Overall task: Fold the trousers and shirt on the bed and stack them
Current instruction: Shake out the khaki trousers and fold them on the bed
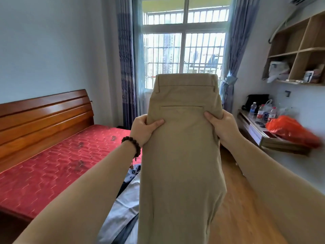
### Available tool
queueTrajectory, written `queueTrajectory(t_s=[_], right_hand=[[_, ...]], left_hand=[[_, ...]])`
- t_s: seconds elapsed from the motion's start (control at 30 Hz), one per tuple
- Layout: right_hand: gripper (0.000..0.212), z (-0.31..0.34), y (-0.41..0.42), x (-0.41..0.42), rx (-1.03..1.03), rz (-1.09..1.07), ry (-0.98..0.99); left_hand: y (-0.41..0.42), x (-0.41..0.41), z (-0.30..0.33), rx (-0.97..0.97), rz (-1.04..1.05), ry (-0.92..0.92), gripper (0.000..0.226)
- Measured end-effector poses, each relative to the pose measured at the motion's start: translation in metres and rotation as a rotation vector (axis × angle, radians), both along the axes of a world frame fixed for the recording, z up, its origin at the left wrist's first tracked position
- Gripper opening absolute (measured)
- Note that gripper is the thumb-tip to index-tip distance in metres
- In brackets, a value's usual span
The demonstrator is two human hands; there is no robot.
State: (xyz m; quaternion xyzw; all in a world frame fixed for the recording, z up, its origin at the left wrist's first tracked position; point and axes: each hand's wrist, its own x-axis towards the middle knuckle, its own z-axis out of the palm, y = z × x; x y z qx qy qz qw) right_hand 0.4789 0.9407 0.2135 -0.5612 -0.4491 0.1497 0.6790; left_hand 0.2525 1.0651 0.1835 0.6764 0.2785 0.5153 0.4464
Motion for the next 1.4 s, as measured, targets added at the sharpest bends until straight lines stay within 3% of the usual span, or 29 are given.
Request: queueTrajectory(t_s=[0.17,0.7,0.87,1.0,1.2,1.27,1.4], right_hand=[[0.009,-0.058,0.037,0.025,-0.086,-0.002,-0.012],[0.017,-0.250,0.343,0.158,-0.461,-0.075,0.039],[0.015,-0.306,0.414,0.208,-0.536,-0.196,-0.016],[0.006,-0.361,0.471,0.250,-0.585,-0.255,-0.050],[0.013,-0.479,0.548,0.313,-0.661,-0.256,-0.098],[0.023,-0.527,0.559,0.331,-0.788,-0.227,-0.130],[0.059,-0.618,0.548,0.339,-1.126,-0.116,-0.248]], left_hand=[[0.044,0.023,-0.050,-0.066,-0.021,0.064,0.019],[0.352,0.158,-0.248,-0.426,-0.105,0.257,0.020],[0.422,0.212,-0.303,-0.459,-0.030,0.288,0.003],[0.475,0.256,-0.356,-0.458,0.051,0.318,0.016],[0.549,0.320,-0.479,-0.453,0.116,0.355,0.013],[0.563,0.334,-0.527,-0.458,0.068,0.483,0.019],[0.560,0.334,-0.612,-0.430,-0.049,0.796,0.052]])
